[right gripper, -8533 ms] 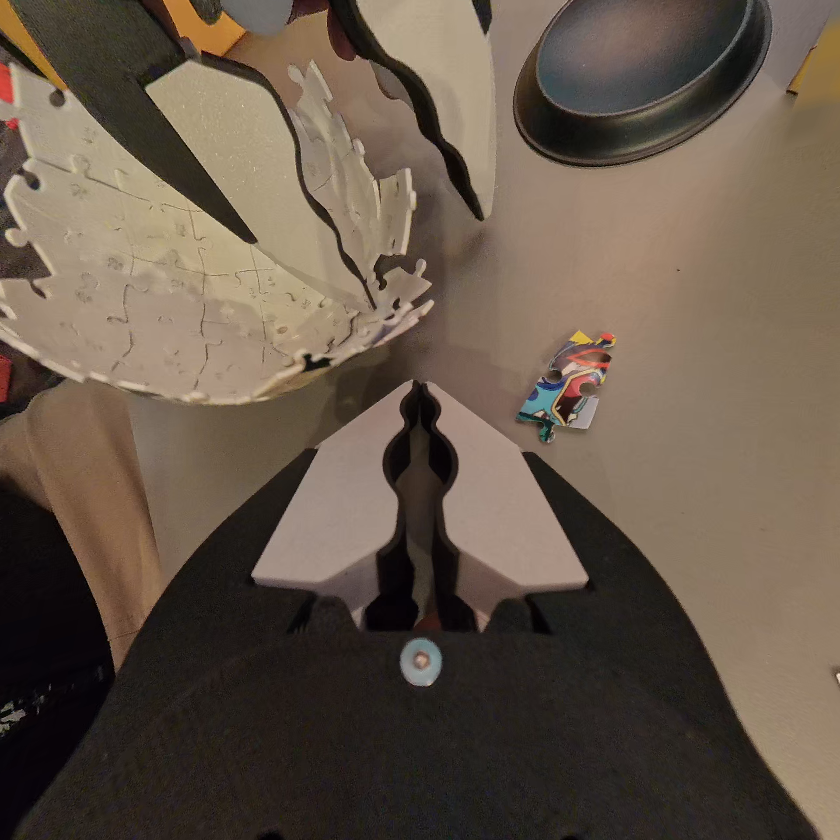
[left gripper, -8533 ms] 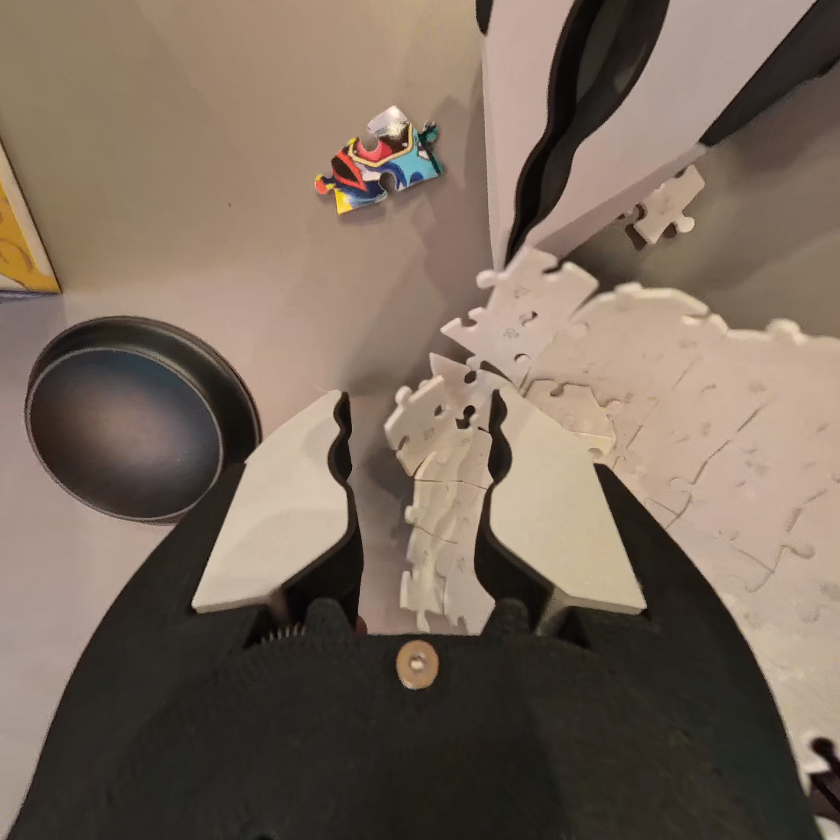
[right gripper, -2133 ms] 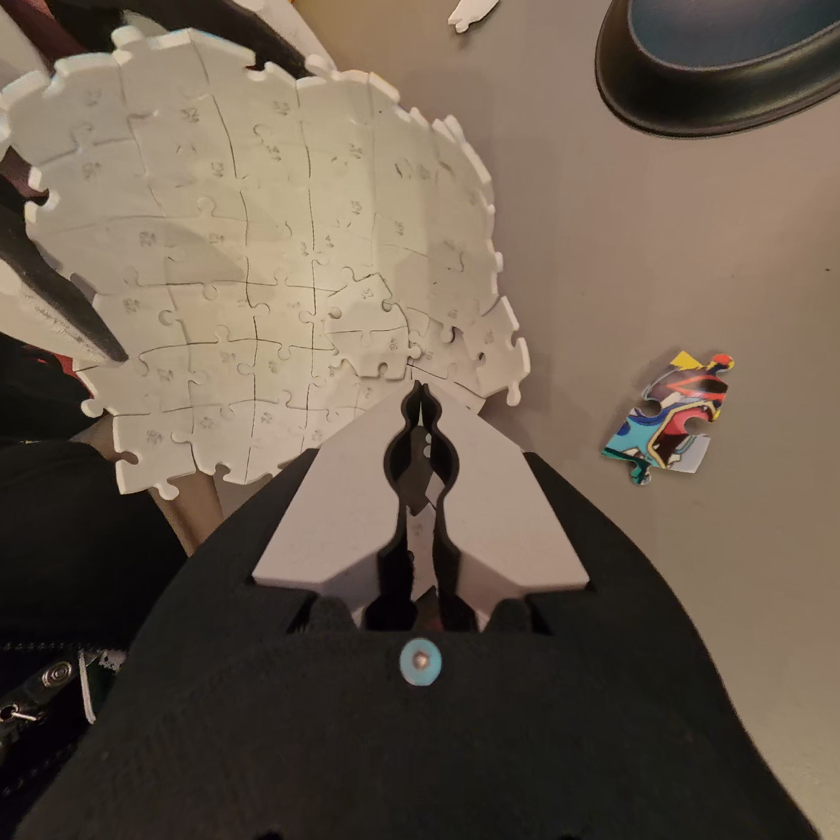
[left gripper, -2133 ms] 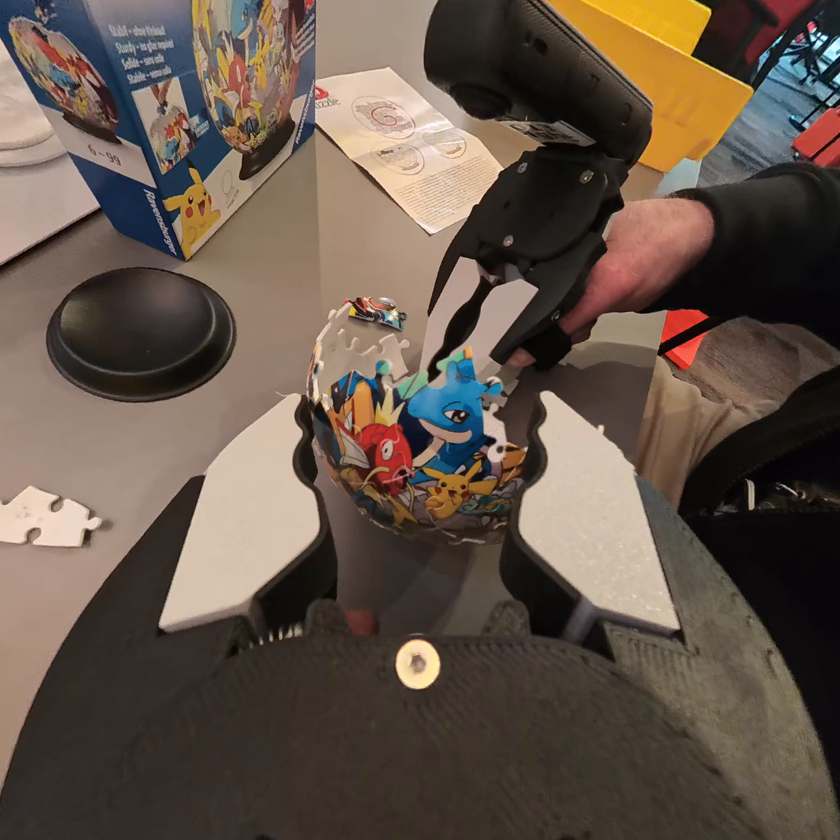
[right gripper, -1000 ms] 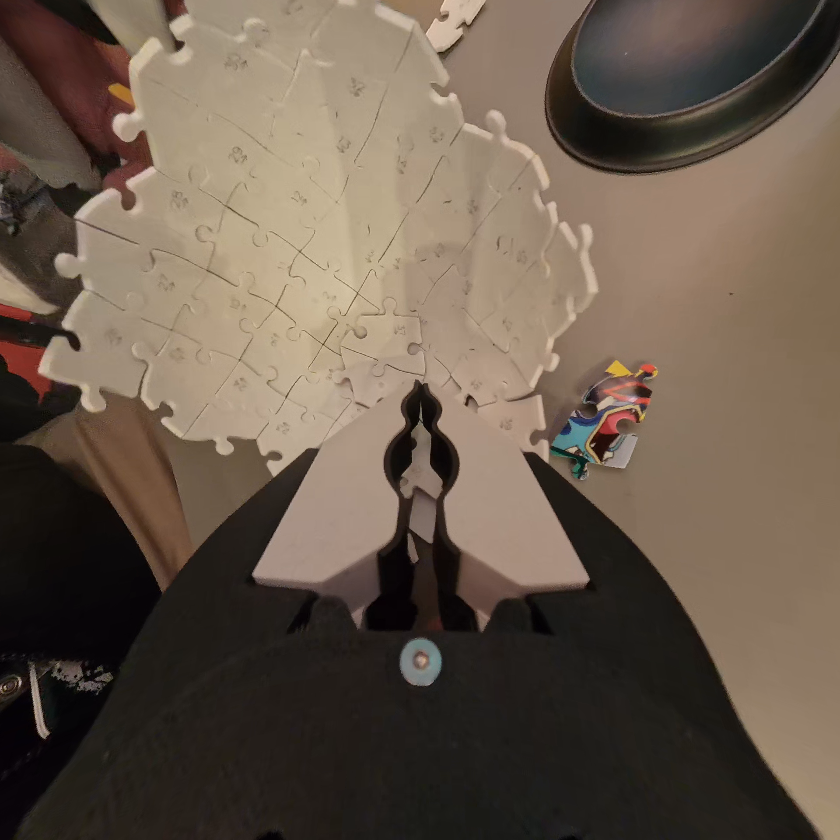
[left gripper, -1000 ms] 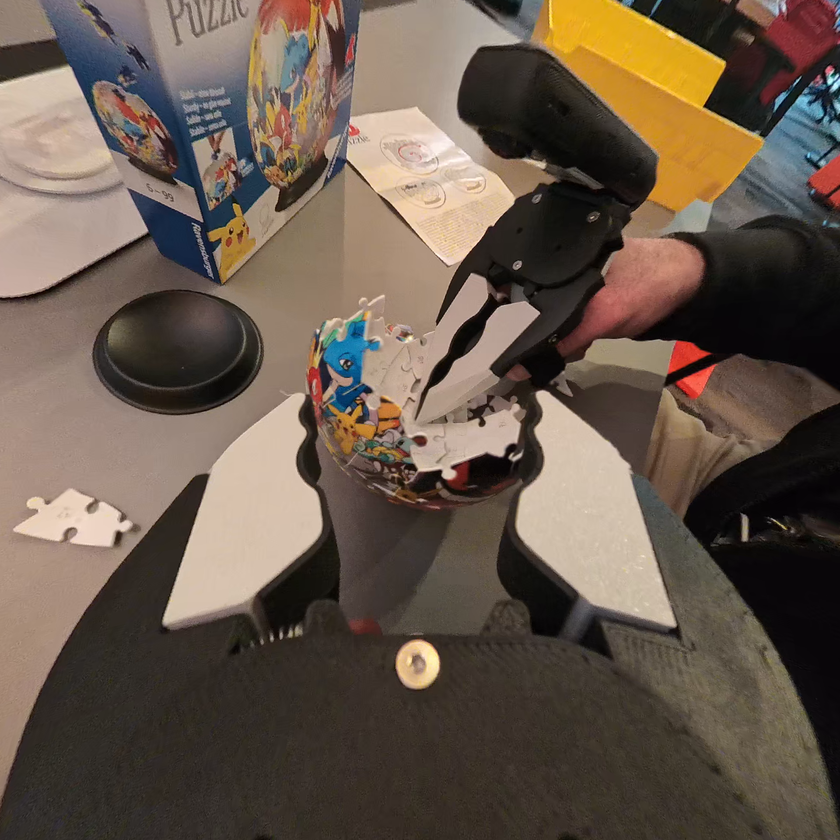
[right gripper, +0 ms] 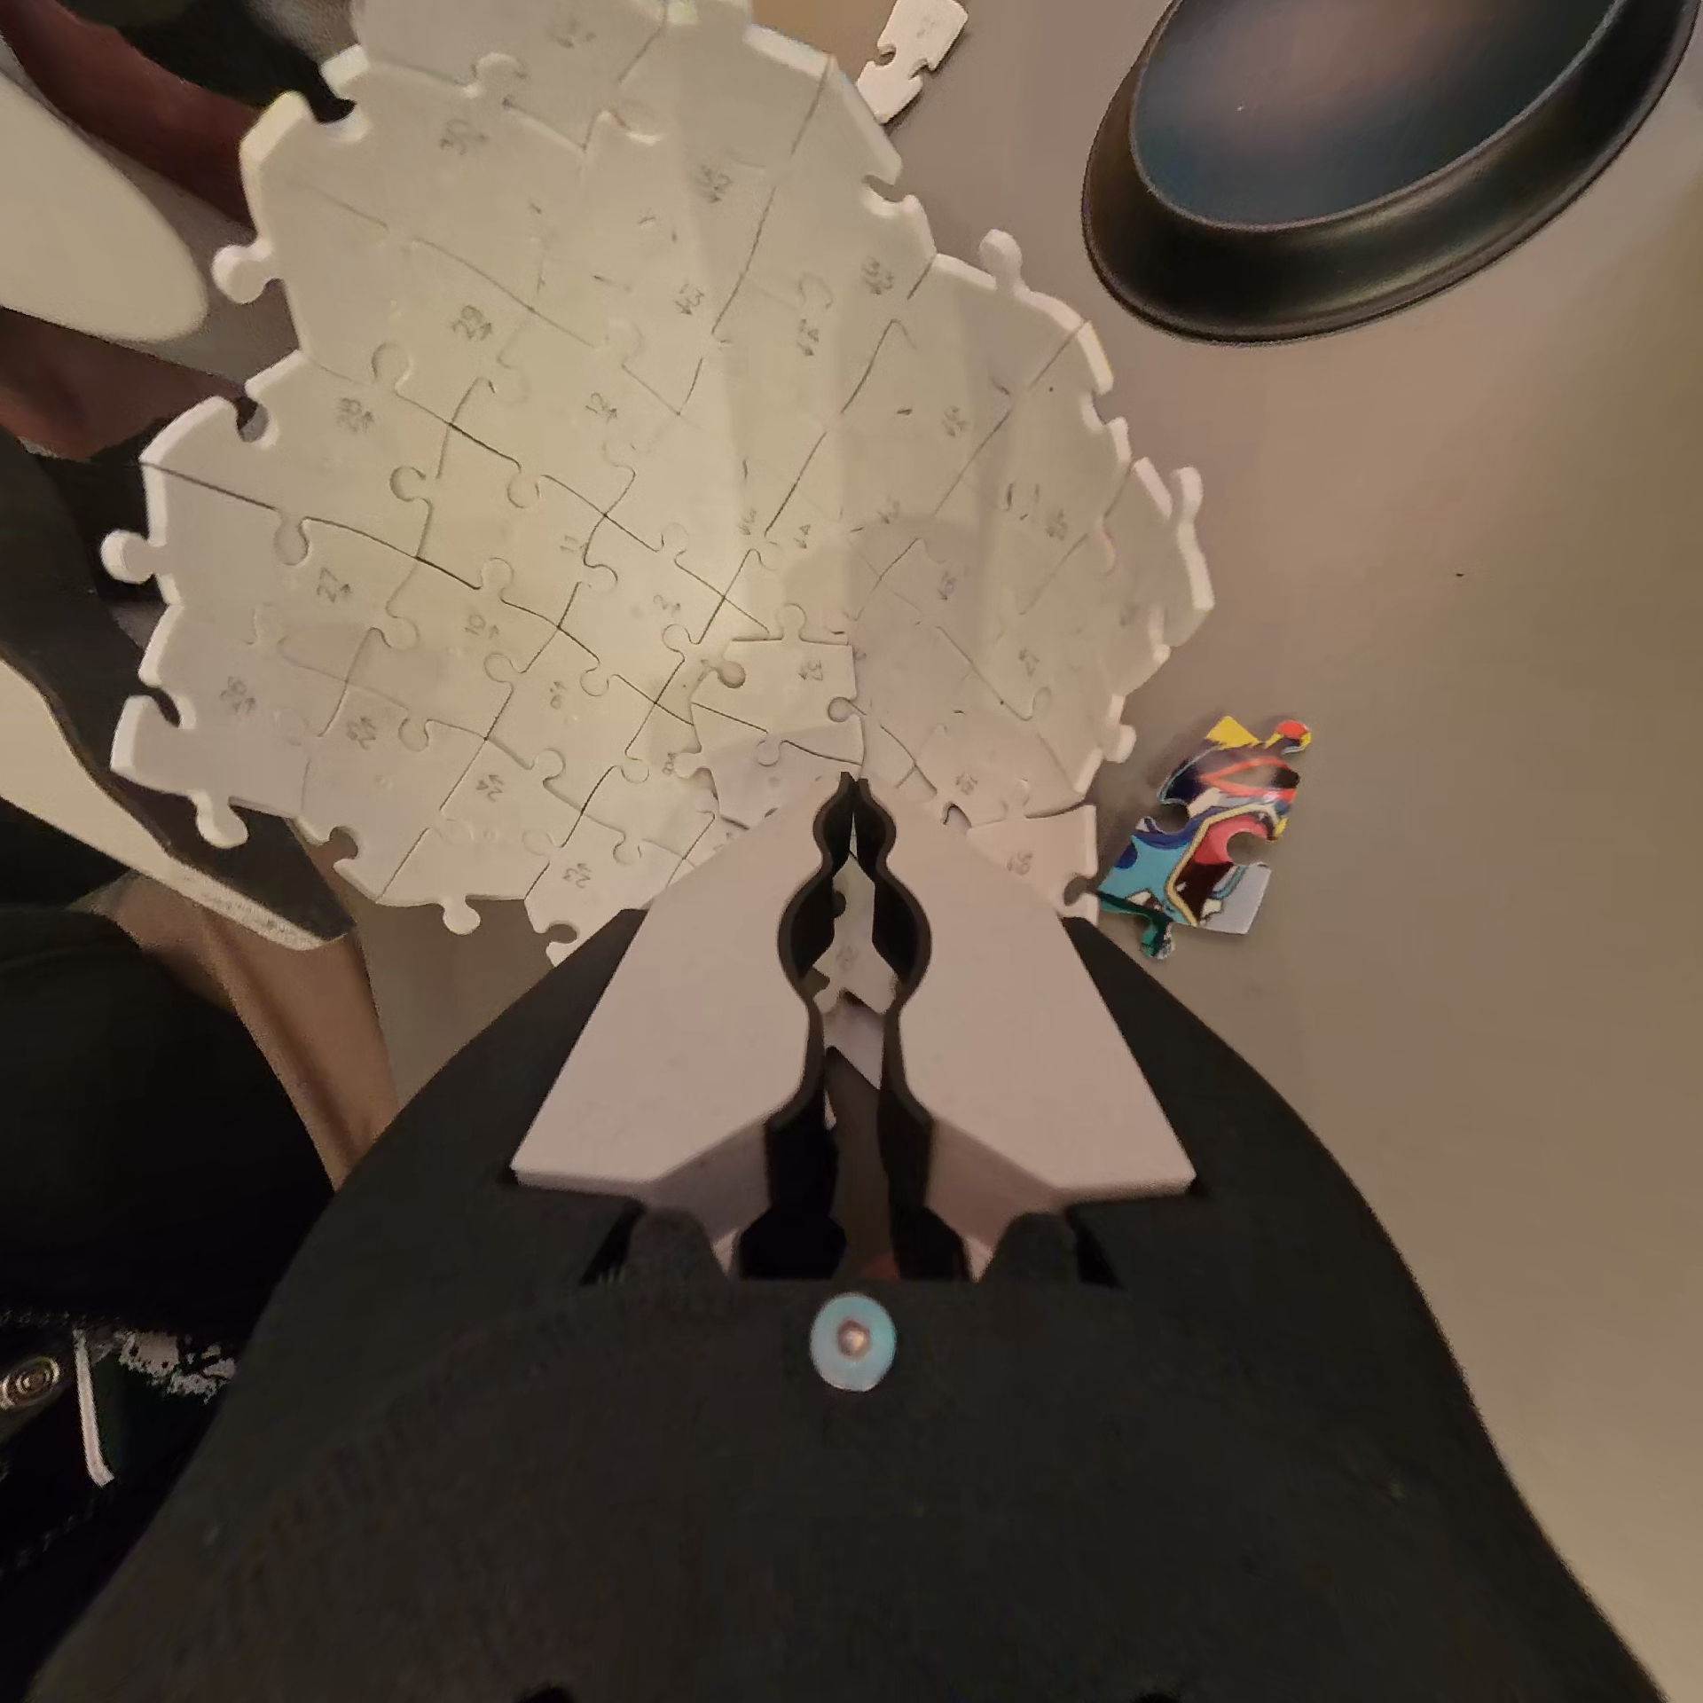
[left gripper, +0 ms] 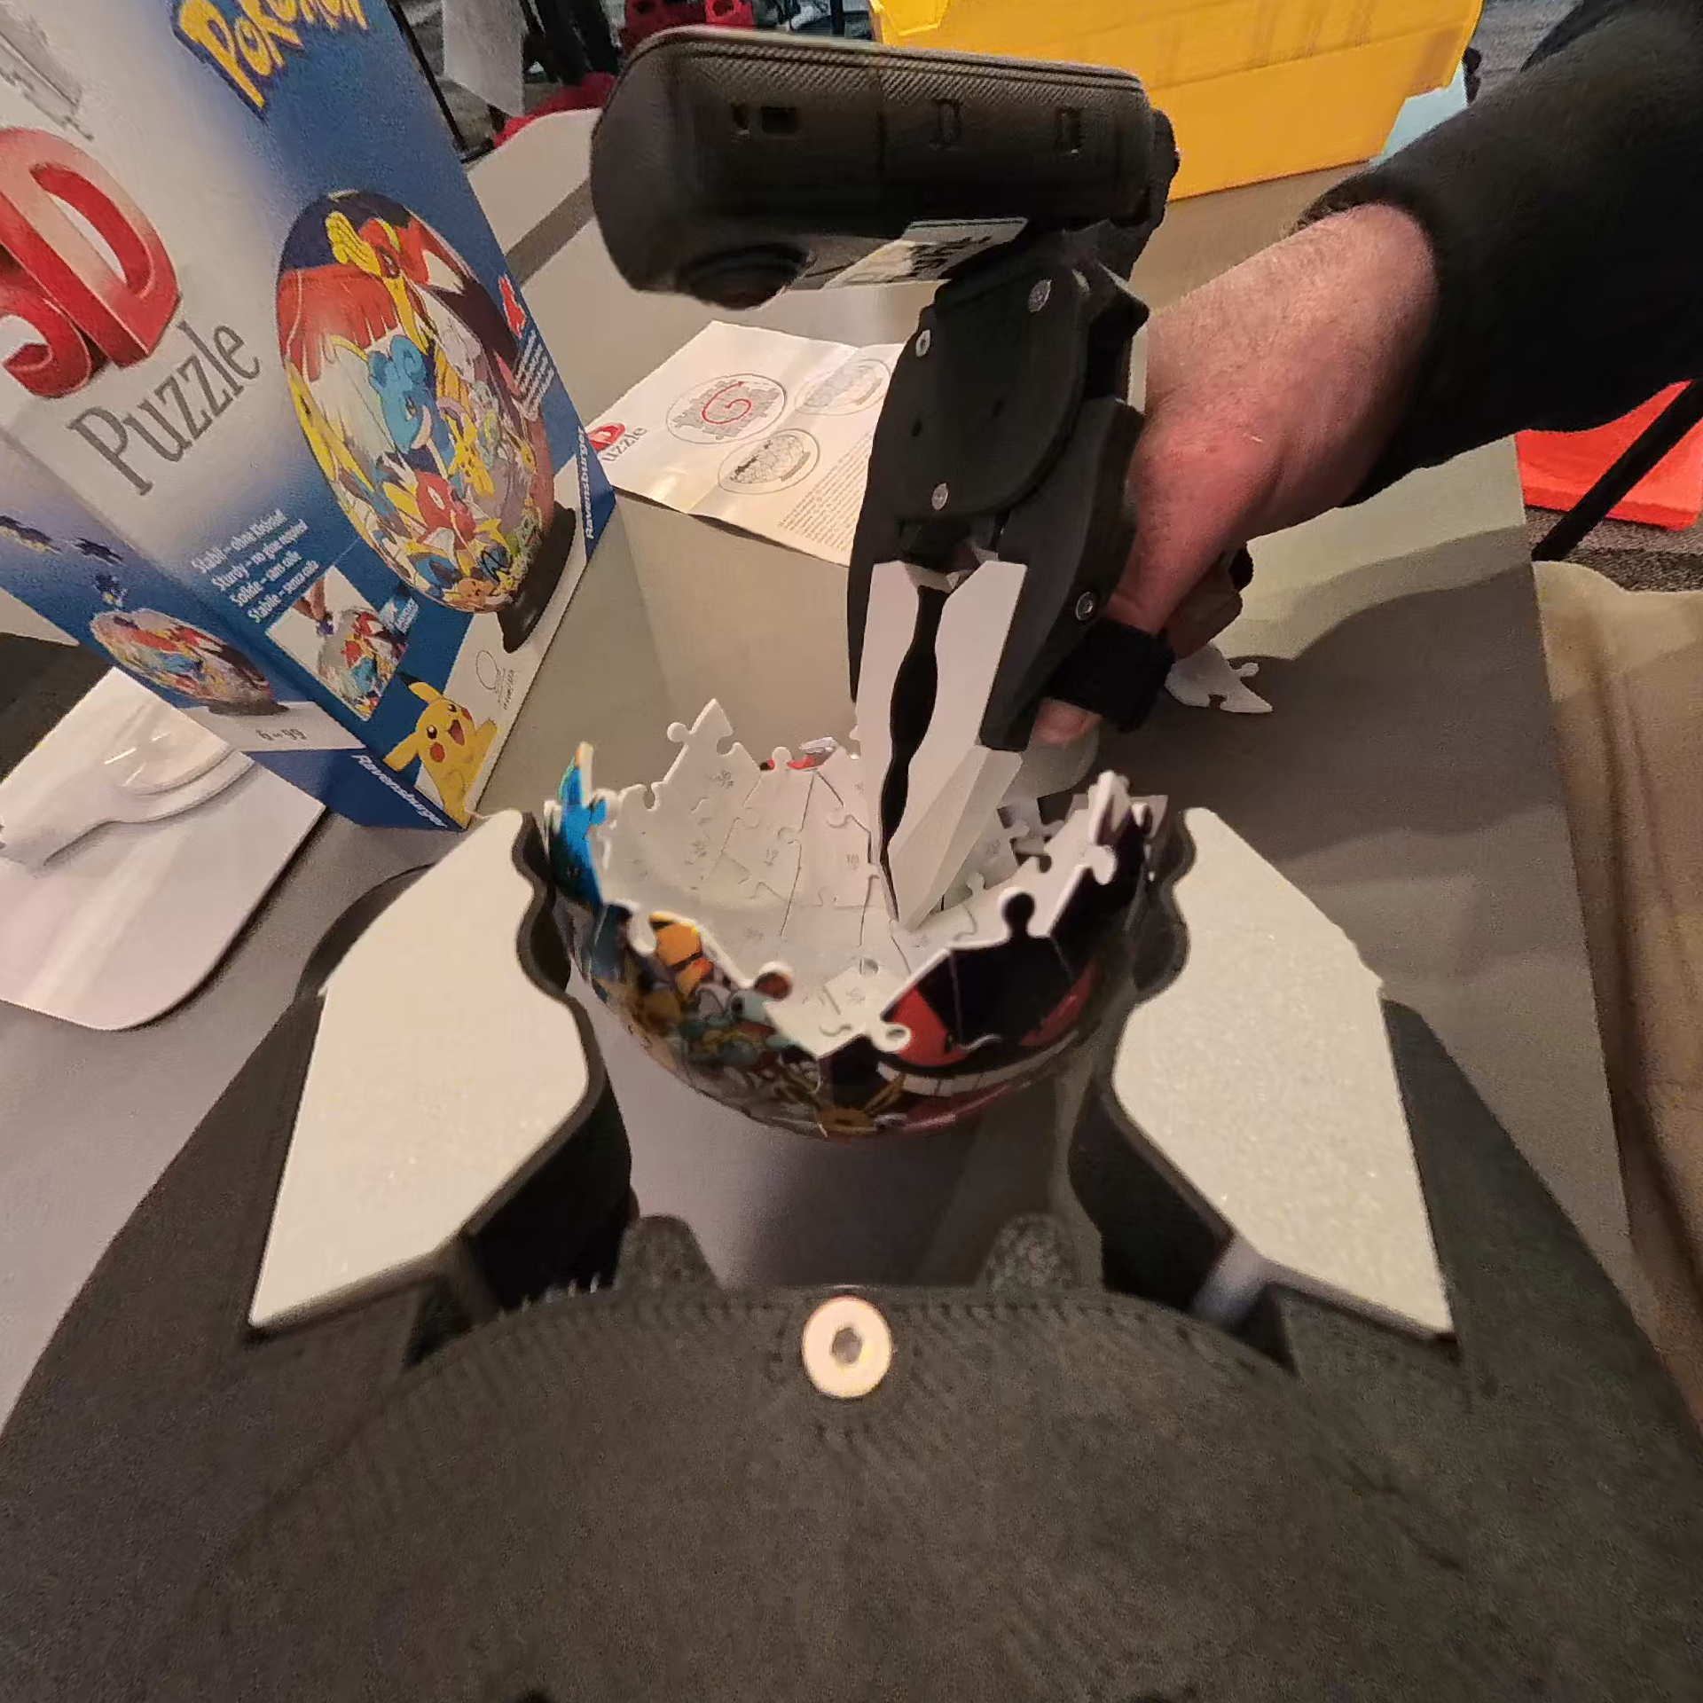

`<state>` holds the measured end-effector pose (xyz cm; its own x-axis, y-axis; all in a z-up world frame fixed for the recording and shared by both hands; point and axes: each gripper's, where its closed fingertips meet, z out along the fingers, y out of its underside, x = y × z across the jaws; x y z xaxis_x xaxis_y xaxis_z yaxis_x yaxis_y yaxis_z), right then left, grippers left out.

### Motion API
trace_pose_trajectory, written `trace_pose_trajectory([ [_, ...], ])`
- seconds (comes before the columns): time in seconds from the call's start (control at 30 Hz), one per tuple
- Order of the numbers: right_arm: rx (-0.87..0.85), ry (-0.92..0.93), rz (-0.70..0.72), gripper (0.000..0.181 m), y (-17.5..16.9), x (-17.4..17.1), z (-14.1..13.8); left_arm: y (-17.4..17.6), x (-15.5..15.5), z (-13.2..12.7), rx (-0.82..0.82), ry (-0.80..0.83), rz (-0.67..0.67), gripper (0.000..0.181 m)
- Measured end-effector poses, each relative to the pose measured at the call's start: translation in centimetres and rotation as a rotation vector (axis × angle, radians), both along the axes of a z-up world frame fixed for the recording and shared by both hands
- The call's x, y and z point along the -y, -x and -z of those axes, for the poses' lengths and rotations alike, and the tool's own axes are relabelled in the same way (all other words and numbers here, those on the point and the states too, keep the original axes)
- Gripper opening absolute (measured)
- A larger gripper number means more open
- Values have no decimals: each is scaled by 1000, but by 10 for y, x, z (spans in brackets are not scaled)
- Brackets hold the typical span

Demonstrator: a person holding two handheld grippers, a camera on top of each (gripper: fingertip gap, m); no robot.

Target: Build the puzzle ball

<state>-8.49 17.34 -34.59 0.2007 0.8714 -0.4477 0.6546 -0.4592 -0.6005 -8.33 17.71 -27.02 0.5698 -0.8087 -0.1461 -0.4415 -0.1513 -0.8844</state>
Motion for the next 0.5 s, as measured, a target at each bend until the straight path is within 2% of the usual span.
trace_pose_trajectory([
  [0.33, -3, -30, 50, 2, -28, -18, -23, 2, -4, -1, 9, 5, -7, 118],
  [0.5, 79, -59, -12, 3, -48, -7, -15, -1, -4, -2, 7, 3, 4, 118],
])
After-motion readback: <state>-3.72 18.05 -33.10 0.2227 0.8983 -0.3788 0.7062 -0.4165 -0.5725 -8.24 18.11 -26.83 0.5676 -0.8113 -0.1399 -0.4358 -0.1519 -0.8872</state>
